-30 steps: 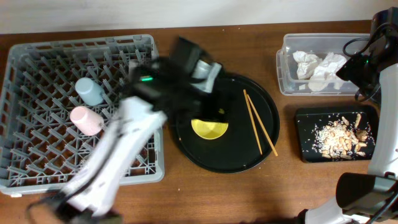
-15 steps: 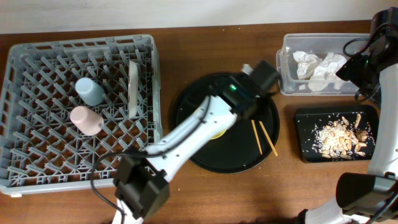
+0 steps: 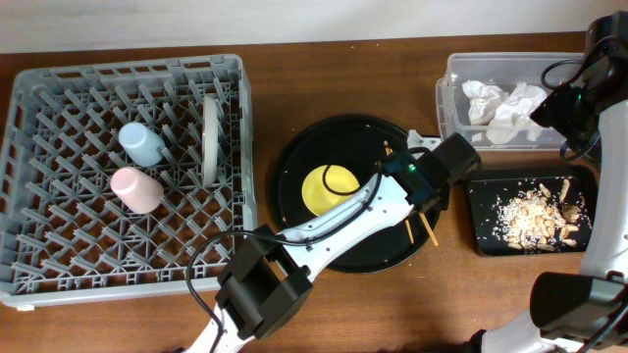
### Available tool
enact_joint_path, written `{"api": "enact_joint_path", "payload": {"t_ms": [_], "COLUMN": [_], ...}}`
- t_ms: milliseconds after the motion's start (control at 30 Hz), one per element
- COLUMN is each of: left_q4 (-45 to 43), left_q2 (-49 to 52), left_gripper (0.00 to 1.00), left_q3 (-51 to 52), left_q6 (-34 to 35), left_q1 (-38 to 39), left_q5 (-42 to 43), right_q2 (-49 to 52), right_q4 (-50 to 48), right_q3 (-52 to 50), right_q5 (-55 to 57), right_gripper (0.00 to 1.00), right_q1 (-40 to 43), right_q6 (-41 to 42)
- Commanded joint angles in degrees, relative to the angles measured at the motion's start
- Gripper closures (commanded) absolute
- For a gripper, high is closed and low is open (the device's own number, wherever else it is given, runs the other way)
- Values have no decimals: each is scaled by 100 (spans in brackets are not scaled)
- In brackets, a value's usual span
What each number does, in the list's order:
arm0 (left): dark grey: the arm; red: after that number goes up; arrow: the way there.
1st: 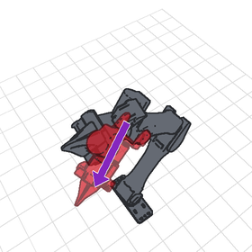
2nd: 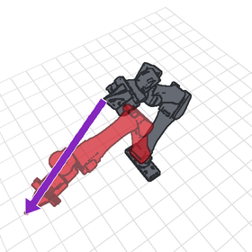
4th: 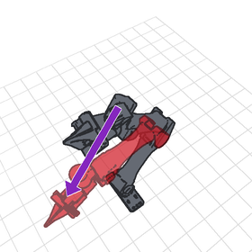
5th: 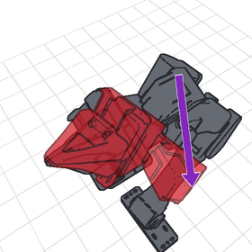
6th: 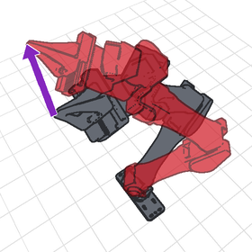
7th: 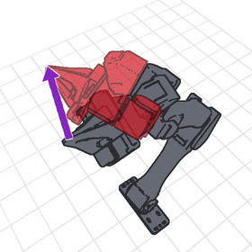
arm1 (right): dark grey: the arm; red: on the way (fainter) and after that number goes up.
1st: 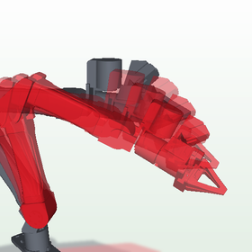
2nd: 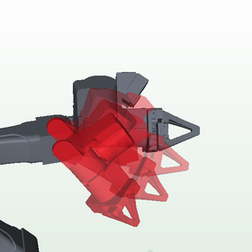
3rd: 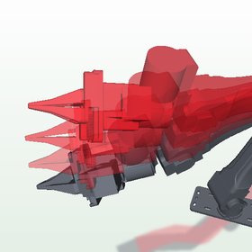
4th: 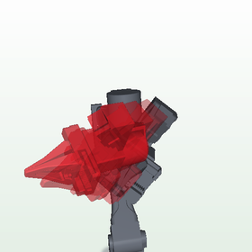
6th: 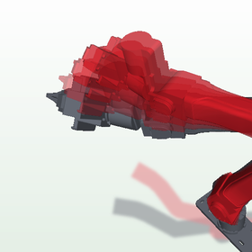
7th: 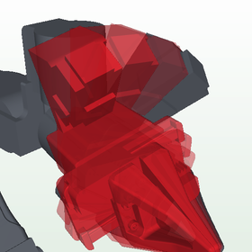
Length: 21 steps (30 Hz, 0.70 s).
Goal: Sort waste into correct bins and load items into the dishwasher rack
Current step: 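Grasp one wooden chopstick with the left gripper and lift it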
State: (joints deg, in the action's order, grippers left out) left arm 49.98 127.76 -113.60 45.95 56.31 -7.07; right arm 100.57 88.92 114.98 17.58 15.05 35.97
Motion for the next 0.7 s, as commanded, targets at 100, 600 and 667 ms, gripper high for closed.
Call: {"api": "enact_joint_path", "payload": {"t_ms": [100,600,667], "left_q4": [48,-461,-474], "left_q2": [452,710,713], "left_gripper": [30,30,38], "left_q3": [-85,-85,-85], "left_q6": [1488,1495,1694], "left_q1": [42,68,52], "left_q5": [330,544,544], "right_q2": [42,42,42], "right_q4": [20,20,20], "right_q3": [33,33,33], "right_q5": [109,109,109], "right_gripper": [1,1,1], "right_q1": [37,35,35], "right_q6": [33,33,33]}}
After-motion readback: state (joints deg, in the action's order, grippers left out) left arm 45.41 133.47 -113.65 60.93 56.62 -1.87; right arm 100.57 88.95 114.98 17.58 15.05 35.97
